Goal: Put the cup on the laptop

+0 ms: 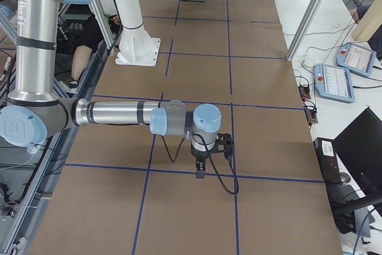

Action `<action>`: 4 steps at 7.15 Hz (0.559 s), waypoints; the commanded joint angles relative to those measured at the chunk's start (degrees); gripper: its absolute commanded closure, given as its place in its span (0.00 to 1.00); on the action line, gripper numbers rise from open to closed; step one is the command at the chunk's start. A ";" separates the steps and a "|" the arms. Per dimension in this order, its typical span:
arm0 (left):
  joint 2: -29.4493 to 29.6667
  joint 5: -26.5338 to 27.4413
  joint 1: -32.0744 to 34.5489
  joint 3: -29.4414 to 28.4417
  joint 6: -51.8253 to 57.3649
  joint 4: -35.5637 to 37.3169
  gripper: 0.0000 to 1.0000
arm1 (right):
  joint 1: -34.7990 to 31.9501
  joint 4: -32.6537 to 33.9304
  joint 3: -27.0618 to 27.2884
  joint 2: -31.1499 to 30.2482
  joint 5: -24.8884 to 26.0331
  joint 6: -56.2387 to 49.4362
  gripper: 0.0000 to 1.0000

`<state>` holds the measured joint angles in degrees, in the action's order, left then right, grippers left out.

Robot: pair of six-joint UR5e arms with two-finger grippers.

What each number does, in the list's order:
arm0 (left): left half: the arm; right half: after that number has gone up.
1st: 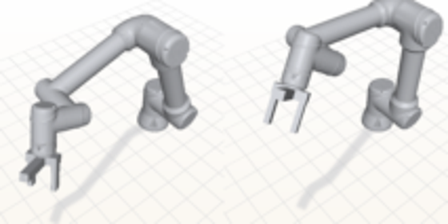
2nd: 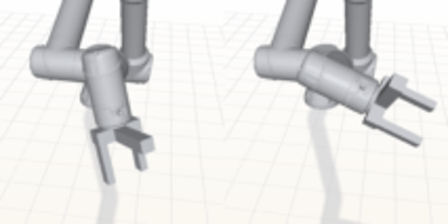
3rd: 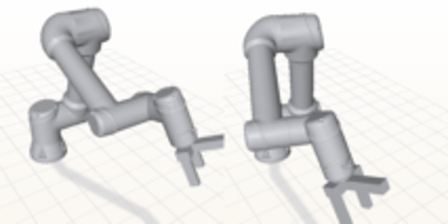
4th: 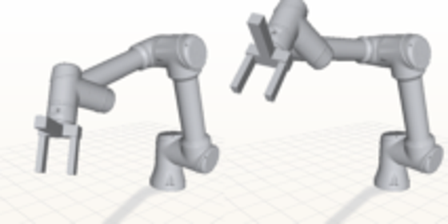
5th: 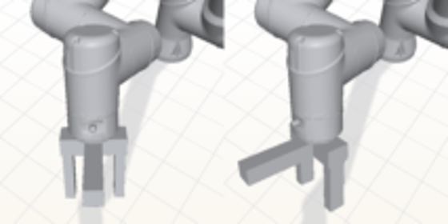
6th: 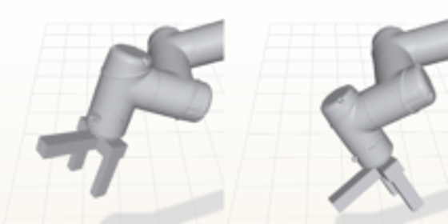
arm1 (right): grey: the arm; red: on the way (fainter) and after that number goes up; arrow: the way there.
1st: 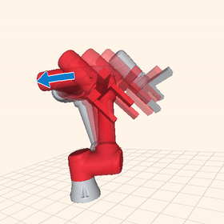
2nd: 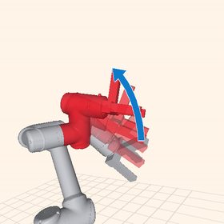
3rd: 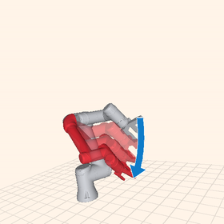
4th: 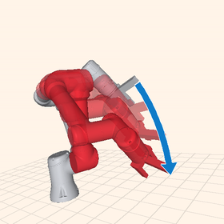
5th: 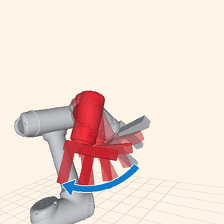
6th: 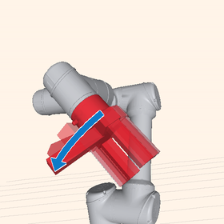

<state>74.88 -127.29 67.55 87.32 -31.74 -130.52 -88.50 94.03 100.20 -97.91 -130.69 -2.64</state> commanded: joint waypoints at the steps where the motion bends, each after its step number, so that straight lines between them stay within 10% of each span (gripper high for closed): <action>1: 0.09 -0.07 -0.05 0.04 0.18 -0.09 0.29 | 0.00 -0.08 0.00 0.00 0.09 0.00 0.00; 2: 0.00 -0.07 0.04 0.05 0.19 -0.09 0.00 | 0.00 0.01 0.00 0.00 0.00 0.00 0.00; 4: -0.52 -4.25 0.30 2.31 0.88 0.43 0.00 | 0.00 -0.08 0.00 0.00 0.00 0.00 0.00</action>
<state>74.77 -128.27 67.64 87.91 -31.38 -130.46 -88.50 93.98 100.20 -97.91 -130.69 -2.64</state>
